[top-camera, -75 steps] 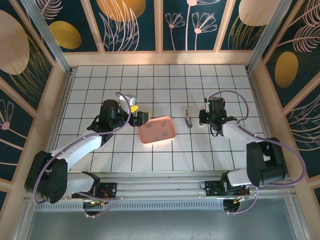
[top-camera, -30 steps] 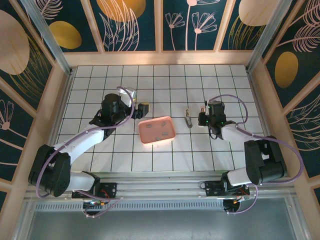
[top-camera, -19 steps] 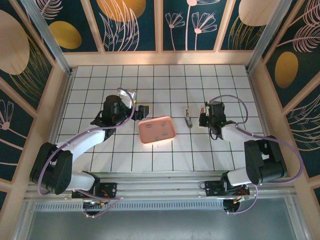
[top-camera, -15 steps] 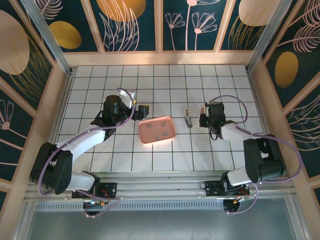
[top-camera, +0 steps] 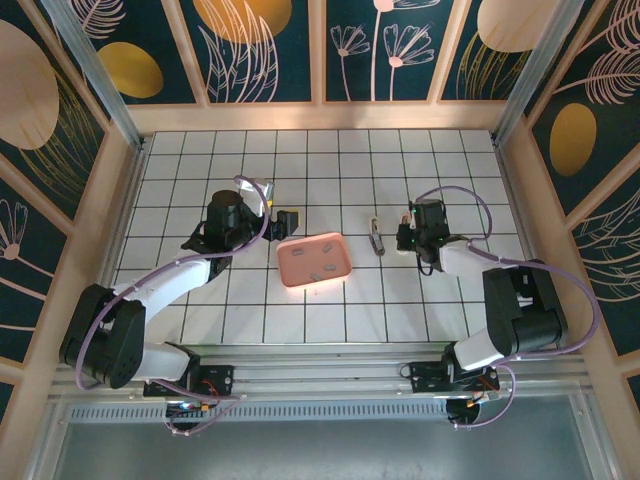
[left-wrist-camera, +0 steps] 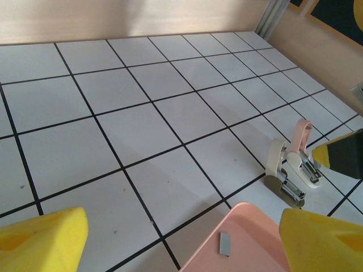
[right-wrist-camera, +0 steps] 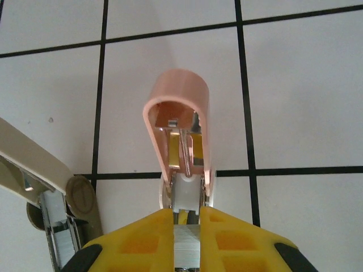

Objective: Load the staples into the stapler

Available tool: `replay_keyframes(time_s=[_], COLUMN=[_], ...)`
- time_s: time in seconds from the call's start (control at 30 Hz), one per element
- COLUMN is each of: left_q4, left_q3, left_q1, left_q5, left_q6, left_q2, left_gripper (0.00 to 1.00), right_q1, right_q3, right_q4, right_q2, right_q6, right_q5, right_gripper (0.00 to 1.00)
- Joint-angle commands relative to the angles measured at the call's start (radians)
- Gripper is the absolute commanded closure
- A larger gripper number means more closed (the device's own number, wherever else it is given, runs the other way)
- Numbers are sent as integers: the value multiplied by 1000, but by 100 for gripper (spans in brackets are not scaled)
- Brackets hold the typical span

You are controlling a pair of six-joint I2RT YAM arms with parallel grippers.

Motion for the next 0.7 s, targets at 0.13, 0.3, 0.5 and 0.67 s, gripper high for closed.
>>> replay_keyframes(time_s=[0.13,0.3,0.5,0.67], left_q4=[26,28,27,25], left_q3=[23,23,23,23], left_q1=[-5,-4,-5,-5], left_q5=[28,26,29,25], left_q6=[-19,-17,-17,-12], left_q2=[19,18,20,19], left_gripper=[13,13,13,13], right_q1=[-9,-10,-9,-10], right_q3=[27,9,1,2], right_q4=[-5,-21,-24,-26], right_q2=[11,11,13,24], right_q6=[-20,-15,-14,-14], right_q5=[-33,-40,-33,-37], right_gripper=[86,86,86,86])
